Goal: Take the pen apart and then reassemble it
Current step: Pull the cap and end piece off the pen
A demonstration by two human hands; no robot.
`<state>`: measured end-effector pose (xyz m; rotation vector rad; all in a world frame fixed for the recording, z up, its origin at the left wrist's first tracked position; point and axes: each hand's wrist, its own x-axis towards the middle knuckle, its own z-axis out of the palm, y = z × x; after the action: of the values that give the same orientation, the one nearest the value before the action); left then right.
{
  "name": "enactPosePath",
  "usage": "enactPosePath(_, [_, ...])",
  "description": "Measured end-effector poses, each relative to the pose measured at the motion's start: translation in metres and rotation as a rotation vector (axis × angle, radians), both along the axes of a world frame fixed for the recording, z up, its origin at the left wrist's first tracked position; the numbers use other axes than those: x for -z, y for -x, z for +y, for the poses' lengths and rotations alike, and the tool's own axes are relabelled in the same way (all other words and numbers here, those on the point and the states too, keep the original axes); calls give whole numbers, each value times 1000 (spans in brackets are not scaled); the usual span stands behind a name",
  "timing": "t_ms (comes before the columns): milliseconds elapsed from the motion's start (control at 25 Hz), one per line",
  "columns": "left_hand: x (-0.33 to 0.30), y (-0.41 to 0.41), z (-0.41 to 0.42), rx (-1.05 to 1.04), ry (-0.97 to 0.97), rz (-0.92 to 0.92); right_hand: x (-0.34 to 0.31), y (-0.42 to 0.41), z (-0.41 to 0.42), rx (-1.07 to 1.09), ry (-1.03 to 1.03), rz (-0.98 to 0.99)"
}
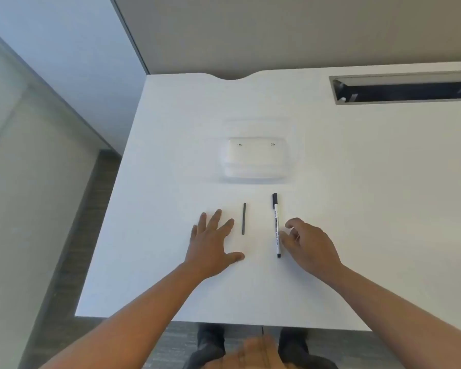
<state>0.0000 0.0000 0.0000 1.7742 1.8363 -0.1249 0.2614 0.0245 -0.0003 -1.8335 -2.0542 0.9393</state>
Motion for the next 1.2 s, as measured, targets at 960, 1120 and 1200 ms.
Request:
enactPosePath(960, [-45, -17, 20, -127, -117, -462, -42, 28, 36, 329, 590, 553])
enactPosePath(1120, [-73, -39, 22, -105, -131, -694, -57, 32, 39, 449, 638, 853])
enactPosePath(1200, [-77, -46, 20, -43, -190, -702, -59, 34, 40, 448, 626, 920])
